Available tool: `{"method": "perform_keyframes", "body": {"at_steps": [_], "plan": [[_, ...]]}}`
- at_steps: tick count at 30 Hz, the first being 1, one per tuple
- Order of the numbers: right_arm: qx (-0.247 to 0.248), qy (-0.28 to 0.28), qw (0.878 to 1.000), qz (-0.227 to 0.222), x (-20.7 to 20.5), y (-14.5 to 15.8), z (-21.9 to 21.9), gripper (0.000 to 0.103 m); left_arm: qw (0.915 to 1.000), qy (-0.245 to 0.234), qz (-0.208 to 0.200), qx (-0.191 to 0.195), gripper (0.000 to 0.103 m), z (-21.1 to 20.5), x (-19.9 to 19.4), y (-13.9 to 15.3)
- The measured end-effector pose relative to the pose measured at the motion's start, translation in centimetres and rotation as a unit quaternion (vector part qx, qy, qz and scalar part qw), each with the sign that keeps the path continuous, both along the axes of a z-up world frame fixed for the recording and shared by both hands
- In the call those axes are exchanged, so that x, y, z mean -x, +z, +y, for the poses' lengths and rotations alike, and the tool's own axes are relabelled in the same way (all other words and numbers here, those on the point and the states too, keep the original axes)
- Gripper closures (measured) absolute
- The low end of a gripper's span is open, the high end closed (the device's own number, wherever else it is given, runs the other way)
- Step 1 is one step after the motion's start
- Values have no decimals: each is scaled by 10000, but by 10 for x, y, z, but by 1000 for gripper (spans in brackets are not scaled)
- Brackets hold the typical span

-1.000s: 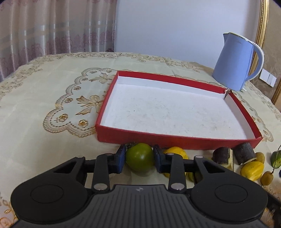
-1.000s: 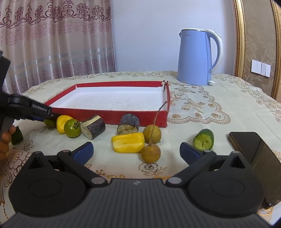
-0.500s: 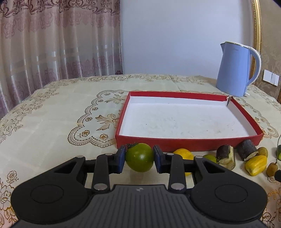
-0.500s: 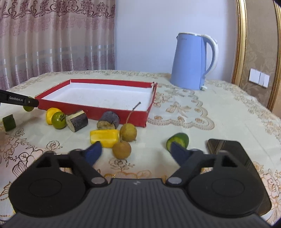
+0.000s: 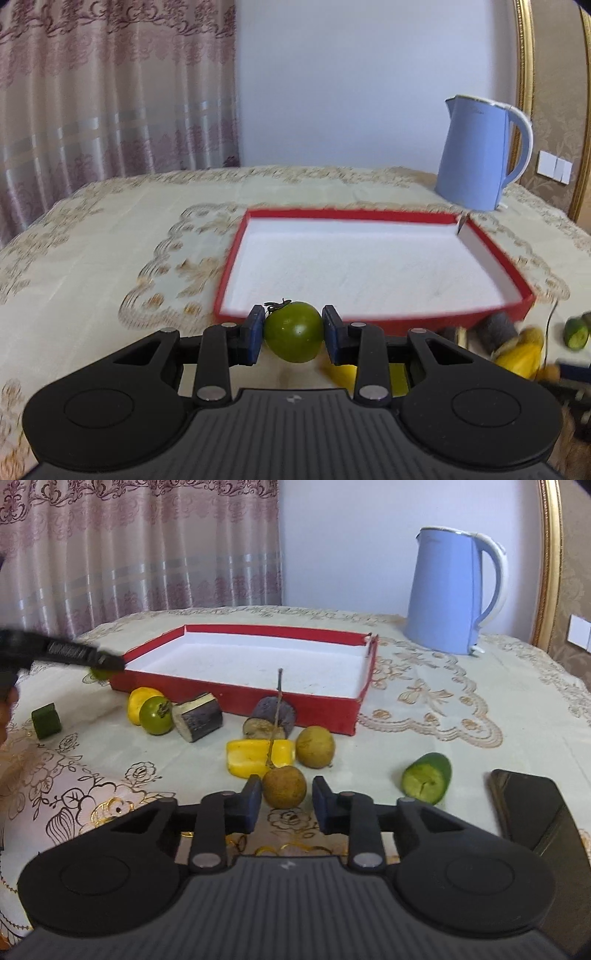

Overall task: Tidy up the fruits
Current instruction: 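Drop the green tomato into the tray with the left gripper while the right gripper grasps a brown longan, then carry the longan over the tray and open the right gripper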

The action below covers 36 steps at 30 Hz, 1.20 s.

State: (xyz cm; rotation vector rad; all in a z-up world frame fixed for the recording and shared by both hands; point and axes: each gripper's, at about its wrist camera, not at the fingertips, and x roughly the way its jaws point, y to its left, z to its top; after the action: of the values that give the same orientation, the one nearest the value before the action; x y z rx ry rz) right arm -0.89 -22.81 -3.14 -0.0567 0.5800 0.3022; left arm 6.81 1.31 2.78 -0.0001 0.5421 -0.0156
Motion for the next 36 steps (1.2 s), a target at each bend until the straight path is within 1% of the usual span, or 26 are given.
{"method": "perform_keyframes", "body": {"at_steps": [4, 6, 8, 9, 10, 11, 12, 13, 14, 17, 19, 21, 23, 25, 30, 33, 36], "plan": [[41, -9, 10000, -29, 1, 0, 1, 78, 9998, -64, 60, -169, 70, -14, -36, 8], [26, -48, 10000, -30, 1, 0, 0, 78, 9995, -20, 44, -307, 70, -21, -58, 11], [20, -109, 9999, -52, 2, 1, -1, 78, 9989, -187, 88, -414, 70, -25, -78, 12], [-1, -121, 9999, -66, 3, 3, -2, 78, 9989, -201, 206, -362, 65, -24, -85, 12], [-16, -128, 9999, -91, 5, 4, -3, 78, 9990, -149, 361, -225, 58, -21, -88, 12], [-27, -140, 9998, -113, 7, 6, -4, 78, 9991, -121, 418, -20, 38, -17, -85, 13], [-49, -161, 9998, -129, 8, 7, -6, 78, 9992, -107, 331, 173, 18, -12, -78, 14], [-79, -180, 9997, -141, 8, 9, -8, 78, 9994, -28, 187, 287, 13, -8, -67, 14], [-119, -191, 9996, -155, 7, 10, -9, 78, 9995, 112, 25, 289, 13, -7, -55, 15], [-270, -180, 9993, -188, 4, 14, -9, 78, 9975, 530, -456, -86, 13, -10, -14, 15], [-325, -167, 9991, -216, 1, 17, -6, 78, 9932, 825, -734, -376, 11, -13, 10, 11], [-360, -191, 9989, -239, -4, 19, -4, 78, 9894, 1033, -876, -533, 6, -14, 25, 4], [-365, -203, 9988, -246, -10, 21, -1, 78, 9879, 1152, -908, -511, 6, -11, 31, -3], [-370, -242, 9987, -253, -16, 24, 1, 78, 9882, 1206, -862, -392, 6, -6, 31, -11], [-361, -335, 9983, -297, -27, 28, 4, 78, 9873, 1318, -848, -265, 6, 4, 32, -24], [-297, -339, 9985, -317, -32, 30, 7, 78, 9885, 1270, -818, -49, 6, 11, 32, -25], [-232, -324, 9986, -356, -40, 34, 12, 78, 9882, 1299, -812, 48, 6, 14, 34, -26]]}}
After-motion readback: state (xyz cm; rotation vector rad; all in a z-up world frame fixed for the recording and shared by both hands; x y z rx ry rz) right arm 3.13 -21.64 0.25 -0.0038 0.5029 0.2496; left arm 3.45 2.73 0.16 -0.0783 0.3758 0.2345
